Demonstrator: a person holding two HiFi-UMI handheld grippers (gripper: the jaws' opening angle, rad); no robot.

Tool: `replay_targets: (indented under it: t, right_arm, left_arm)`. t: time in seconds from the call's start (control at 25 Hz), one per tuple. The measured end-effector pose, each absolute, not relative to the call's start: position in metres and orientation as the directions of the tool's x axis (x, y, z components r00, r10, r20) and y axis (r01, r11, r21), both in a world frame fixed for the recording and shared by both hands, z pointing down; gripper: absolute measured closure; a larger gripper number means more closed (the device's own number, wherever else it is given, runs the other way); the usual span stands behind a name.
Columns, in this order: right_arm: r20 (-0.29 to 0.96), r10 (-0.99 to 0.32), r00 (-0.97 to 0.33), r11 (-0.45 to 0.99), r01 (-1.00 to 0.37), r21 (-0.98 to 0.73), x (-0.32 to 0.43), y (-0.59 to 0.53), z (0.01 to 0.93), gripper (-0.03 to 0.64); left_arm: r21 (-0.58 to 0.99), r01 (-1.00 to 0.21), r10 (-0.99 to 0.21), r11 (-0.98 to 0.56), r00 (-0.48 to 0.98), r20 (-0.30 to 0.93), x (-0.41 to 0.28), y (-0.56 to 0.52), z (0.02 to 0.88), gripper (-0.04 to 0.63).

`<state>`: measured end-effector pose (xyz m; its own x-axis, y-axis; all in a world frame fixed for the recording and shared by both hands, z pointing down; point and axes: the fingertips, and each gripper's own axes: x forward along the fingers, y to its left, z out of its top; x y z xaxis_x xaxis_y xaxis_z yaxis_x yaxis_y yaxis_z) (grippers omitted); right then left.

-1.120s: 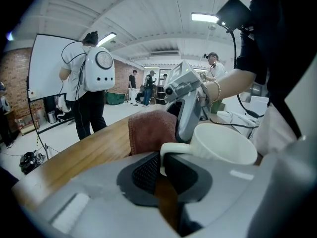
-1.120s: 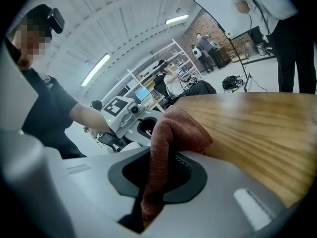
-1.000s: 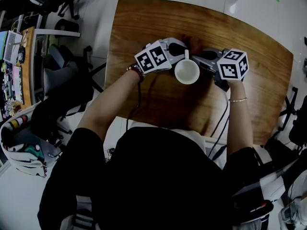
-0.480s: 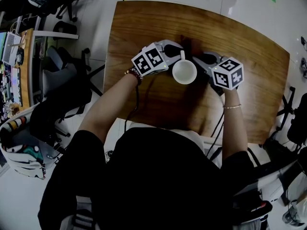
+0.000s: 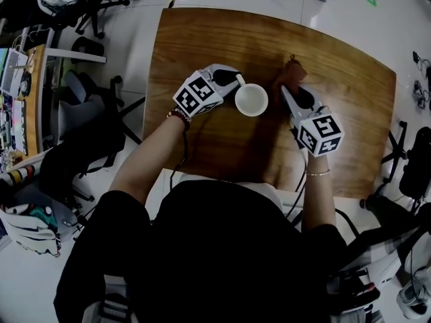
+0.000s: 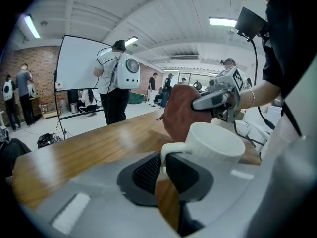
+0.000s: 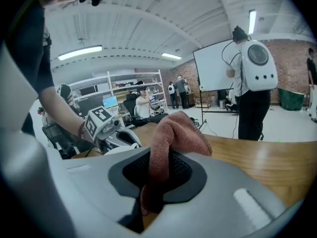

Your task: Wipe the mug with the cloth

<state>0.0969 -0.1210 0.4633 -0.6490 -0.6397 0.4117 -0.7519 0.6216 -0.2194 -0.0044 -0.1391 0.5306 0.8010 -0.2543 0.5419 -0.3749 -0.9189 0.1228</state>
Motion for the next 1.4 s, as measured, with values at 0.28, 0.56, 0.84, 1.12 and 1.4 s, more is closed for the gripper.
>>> replay_targets:
  t: [0.28,0.56,0.84,1.12,1.4]
  right_arm:
    - [0.335,-0.776,-0.535,0.519,-0.843,-0.143,0.122,-0.107,0.429,0.565]
    - [0.311,-0.805,-0.506,0.495,-0.861,-0.12,0.13,-0.085,0.41,0.563]
    - [0.274,-0.835,-0.478,0.473,-0.877,-0.088,0.127,-0.067,0.393,0.563]
    - [0.234,-0.864,-0.445,0.438,-0.895,-0.081,0.131,-0.057,0.377,0.562]
    - [0.22,-0.875,-0.431,0.425,-0.902,-0.075,0.133,-0.047,0.371,0.562]
  left_arm:
    - [0.164,-0.444,-0.302,-0.881,0.793,0.529,-0.021,-0.133,0.534,0.546]
    - [0.169,-0.478,-0.329,-0.862,0.78,0.532,-0.027,-0.128,0.536,0.546]
    - [0.166,-0.502,-0.349,-0.849,0.768,0.537,-0.038,-0.118,0.537,0.543]
    - [0.165,-0.519,-0.361,-0.838,0.756,0.545,-0.043,-0.11,0.537,0.541]
    - [0.172,-0.529,-0.368,-0.831,0.754,0.545,-0.045,-0.103,0.538,0.541]
